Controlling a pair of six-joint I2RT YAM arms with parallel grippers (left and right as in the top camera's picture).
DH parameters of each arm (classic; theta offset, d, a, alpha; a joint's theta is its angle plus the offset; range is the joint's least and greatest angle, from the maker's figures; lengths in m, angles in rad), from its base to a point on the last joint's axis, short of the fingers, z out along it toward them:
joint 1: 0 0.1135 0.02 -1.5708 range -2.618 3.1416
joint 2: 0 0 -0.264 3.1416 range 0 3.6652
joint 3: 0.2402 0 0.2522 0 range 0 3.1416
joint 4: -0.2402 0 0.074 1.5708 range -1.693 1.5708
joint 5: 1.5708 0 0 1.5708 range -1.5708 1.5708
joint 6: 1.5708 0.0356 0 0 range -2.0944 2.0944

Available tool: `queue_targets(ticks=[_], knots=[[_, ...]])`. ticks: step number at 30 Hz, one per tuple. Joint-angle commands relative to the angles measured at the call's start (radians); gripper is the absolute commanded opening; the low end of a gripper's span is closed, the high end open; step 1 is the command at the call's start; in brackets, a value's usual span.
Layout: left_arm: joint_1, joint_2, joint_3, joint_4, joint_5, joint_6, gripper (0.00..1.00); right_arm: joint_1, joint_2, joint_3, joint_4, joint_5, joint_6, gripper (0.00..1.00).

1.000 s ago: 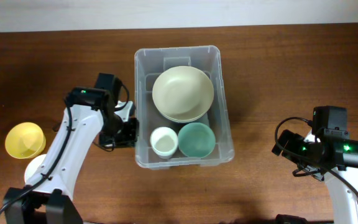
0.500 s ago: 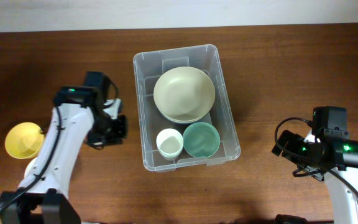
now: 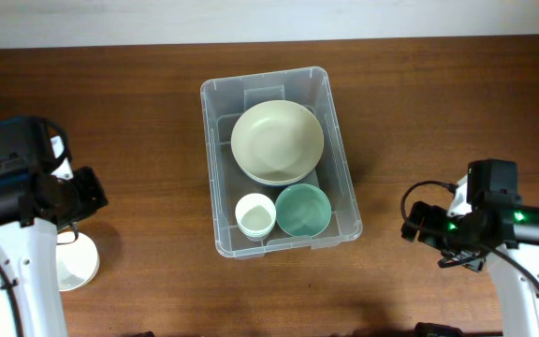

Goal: Pack container

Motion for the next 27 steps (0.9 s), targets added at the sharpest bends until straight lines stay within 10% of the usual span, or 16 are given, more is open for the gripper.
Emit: queue_targets(ticks=[1,7,27], knots=[[0.005,0.002,0.013,0.004,-0.009,-0.010,0.03,-0.003,0.044,-0.053,0.024,-0.089,-0.054,0.76],[0.005,0.002,0.013,0.008,-0.006,-0.010,0.03,-0.003,0.096,-0.066,0.085,-0.136,-0.084,0.14],[0.004,0.002,0.013,0.008,-0.002,-0.010,0.03,0.341,0.190,-0.066,0.268,-0.312,-0.134,0.08]])
